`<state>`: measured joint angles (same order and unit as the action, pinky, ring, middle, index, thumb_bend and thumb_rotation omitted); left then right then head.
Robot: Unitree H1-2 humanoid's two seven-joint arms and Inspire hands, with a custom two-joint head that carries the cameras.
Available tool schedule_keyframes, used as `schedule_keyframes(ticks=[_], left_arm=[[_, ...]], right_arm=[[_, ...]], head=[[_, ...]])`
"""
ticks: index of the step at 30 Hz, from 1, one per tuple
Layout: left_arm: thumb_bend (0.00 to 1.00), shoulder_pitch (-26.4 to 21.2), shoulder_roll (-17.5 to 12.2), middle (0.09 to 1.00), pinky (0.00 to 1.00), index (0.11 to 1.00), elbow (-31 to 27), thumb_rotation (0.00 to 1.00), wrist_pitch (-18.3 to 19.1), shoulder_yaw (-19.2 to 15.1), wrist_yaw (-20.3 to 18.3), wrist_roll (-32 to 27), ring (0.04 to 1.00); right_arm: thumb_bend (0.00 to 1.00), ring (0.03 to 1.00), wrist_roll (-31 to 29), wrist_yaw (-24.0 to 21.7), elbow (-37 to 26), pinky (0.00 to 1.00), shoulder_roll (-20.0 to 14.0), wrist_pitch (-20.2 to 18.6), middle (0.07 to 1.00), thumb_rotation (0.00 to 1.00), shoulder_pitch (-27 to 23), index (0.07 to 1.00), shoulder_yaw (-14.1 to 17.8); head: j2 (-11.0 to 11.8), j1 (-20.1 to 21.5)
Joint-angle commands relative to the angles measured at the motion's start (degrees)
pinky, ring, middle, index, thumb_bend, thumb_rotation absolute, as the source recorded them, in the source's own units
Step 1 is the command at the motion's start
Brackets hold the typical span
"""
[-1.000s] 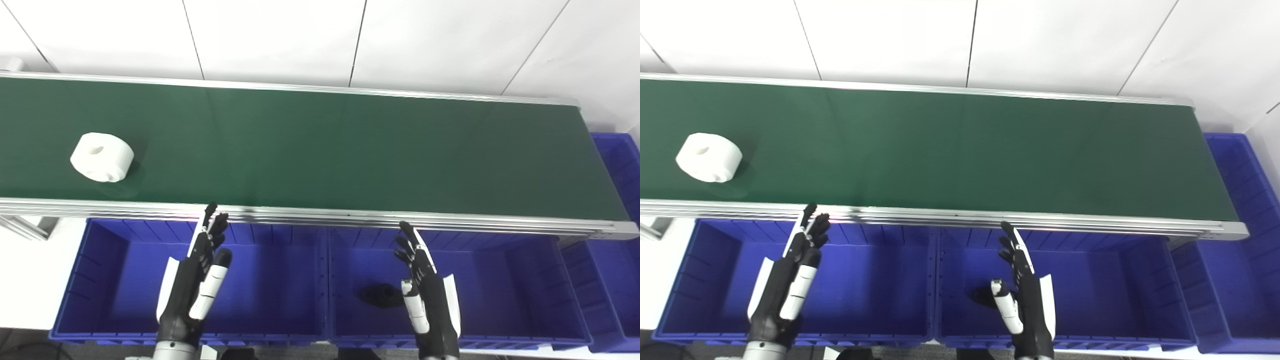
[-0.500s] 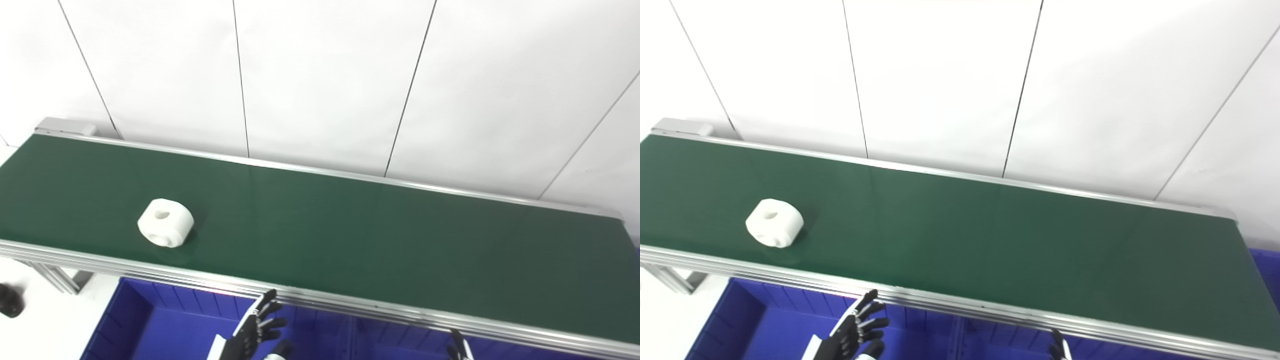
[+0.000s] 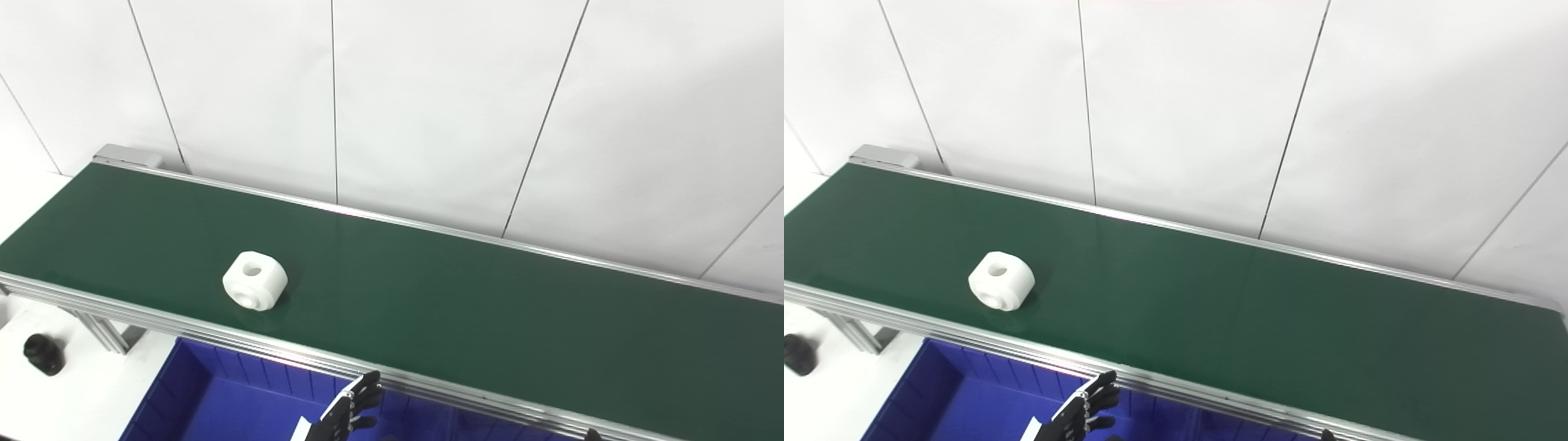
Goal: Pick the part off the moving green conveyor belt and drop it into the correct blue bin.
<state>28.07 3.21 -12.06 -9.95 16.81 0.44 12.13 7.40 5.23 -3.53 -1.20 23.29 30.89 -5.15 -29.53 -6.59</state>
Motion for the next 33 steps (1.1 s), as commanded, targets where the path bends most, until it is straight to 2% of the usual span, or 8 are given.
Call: schedule_keyframes(ticks=[1, 5, 8, 10, 14, 17, 22, 33], left_arm=[[0.62, -0.50, -1.14, 0.838, 0.70, 0.852, -5.25, 0.52, -2.18, 0.35, -0.64, 1.45, 0.812], [0.68, -3.82, -6.35, 0.813, 0.63, 0.813, -12.73, 0.54, -0.15, -0.22, -3.89, 8.99, 0.771], [0.86, -9.56, -11.77, 0.812, 0.59, 0.806, -16.62, 0.54, 1.89, -2.38, -7.78, 11.31, 0.768], [0.91, -14.46, -15.66, 0.805, 0.57, 0.801, -17.41, 0.51, 1.86, -4.51, -9.64, 12.63, 0.754], [0.92, -22.20, -21.46, 0.849, 0.66, 0.834, -17.02, 0.47, 3.46, -6.43, -14.13, 15.57, 0.803], [0.90, -27.04, -24.81, 0.854, 0.75, 0.844, -13.80, 0.48, 0.83, -5.85, -14.84, 20.85, 0.818], [0.93, -34.77, -29.29, 0.843, 0.79, 0.840, -3.74, 0.47, -1.41, -4.85, -15.64, 27.96, 0.828], [0.96, -44.14, -32.63, 0.823, 0.78, 0.818, 17.70, 0.36, -7.50, -2.01, -10.28, 34.56, 0.822]], right_arm=[[0.67, 1.000, -0.41, -0.56, -1.23, 1.00, -0.18, 1.75, 1.000, 1.00, 0.32, 1.000, 0.08], [0.63, 0.985, 0.50, -0.85, -1.66, 1.00, -0.13, 1.65, 1.000, 1.00, 0.44, 0.990, -0.04], [0.64, 0.993, -0.01, -1.60, -1.82, 1.00, 0.01, 1.23, 1.000, 1.00, 0.28, 0.997, -0.41], [0.65, 0.992, -0.10, -1.86, -1.78, 1.00, 0.25, 1.16, 1.000, 1.00, -0.03, 0.994, -0.70], [0.63, 0.977, 0.76, -1.67, -1.49, 0.99, 0.78, 1.48, 1.000, 1.00, -0.59, 0.982, -1.15], [0.63, 0.970, 0.64, -1.73, -1.29, 1.00, 0.91, 1.78, 1.000, 1.00, -0.89, 0.978, -1.40], [0.66, 0.957, 1.88, -1.18, -2.30, 0.96, 1.61, 1.00, 0.996, 1.00, -0.47, 0.972, -1.50], [0.67, 0.949, 2.25, -1.39, -3.56, 0.95, 1.87, 0.79, 0.983, 1.00, 0.37, 0.966, -1.90]], head=[[-0.78, 0.12], [-2.55, 0.54], [-3.22, 0.71], [-3.84, 1.14], [-4.27, 1.77], [-4.39, 2.07], [-4.76, 3.06], [-5.44, 4.01]])
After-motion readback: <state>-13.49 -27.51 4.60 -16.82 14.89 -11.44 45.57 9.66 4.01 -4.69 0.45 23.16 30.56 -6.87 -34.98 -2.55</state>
